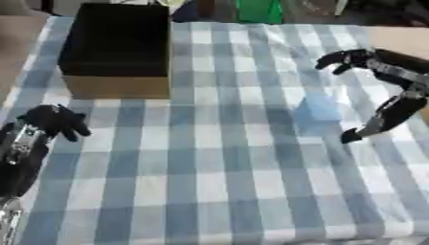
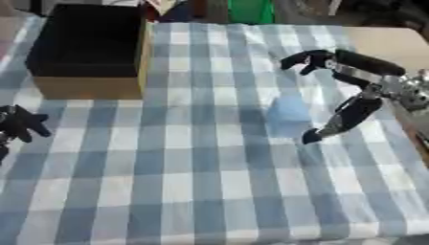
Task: Pick up objects on the table and place them in the box.
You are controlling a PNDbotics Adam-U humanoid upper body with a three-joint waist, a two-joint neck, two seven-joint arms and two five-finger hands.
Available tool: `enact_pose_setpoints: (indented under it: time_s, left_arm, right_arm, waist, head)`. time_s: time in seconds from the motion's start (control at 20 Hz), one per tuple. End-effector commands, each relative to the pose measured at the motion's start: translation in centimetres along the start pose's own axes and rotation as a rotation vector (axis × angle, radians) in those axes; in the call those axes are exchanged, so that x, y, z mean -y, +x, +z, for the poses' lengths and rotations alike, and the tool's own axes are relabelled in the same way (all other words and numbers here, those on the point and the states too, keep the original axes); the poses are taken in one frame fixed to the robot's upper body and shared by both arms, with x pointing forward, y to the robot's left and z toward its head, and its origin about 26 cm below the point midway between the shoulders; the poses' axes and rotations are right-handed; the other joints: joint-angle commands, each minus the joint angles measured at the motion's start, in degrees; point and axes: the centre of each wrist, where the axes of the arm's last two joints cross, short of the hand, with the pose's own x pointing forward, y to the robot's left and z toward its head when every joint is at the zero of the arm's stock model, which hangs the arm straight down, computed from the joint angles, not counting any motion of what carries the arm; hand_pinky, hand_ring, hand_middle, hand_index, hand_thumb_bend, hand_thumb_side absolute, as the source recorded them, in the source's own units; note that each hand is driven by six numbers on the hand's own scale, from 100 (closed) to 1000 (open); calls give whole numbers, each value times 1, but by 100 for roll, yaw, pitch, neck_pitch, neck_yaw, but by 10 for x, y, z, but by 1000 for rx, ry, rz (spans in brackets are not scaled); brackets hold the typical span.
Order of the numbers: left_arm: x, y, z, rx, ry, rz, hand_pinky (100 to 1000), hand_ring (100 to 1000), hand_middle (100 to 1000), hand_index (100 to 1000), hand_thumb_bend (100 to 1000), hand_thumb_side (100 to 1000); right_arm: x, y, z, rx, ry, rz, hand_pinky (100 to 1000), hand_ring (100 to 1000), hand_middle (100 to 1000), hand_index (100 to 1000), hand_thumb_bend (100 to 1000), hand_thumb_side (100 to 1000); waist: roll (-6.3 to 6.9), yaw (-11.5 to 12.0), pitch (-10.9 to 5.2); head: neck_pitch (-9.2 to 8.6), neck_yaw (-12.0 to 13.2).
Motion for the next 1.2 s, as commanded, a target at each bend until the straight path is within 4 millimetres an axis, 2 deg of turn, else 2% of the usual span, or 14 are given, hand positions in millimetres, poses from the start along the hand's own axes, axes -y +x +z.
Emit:
enact_pose_setpoints:
  time_s: [0.05,0.7,1.2]
  left_arm:
    - [-3,5,-2,12,-12,-20,863,542,498,431,179,885]
    - [-3,5,-2,12,-14,-20,863,542,497,431,180,887]
    - [-3,5,-3,14,-15,-20,863,543,497,431,180,888]
  right_arm:
    - [8,-4,2,-20,9,48,830,1000,862,969,763,315]
    - [-11,-16,-8,-48,76,75,820,1000,822,938,749,359]
    - [-15,-25,-11,-114,-1,92,801,1000,774,896,712,383]
  waist:
    - [10,-3,-77]
    - [12,-7,-56]
    - [14,2,-43]
  head:
    - [7,-17]
    - [0,-40]
    - [-12,-43]
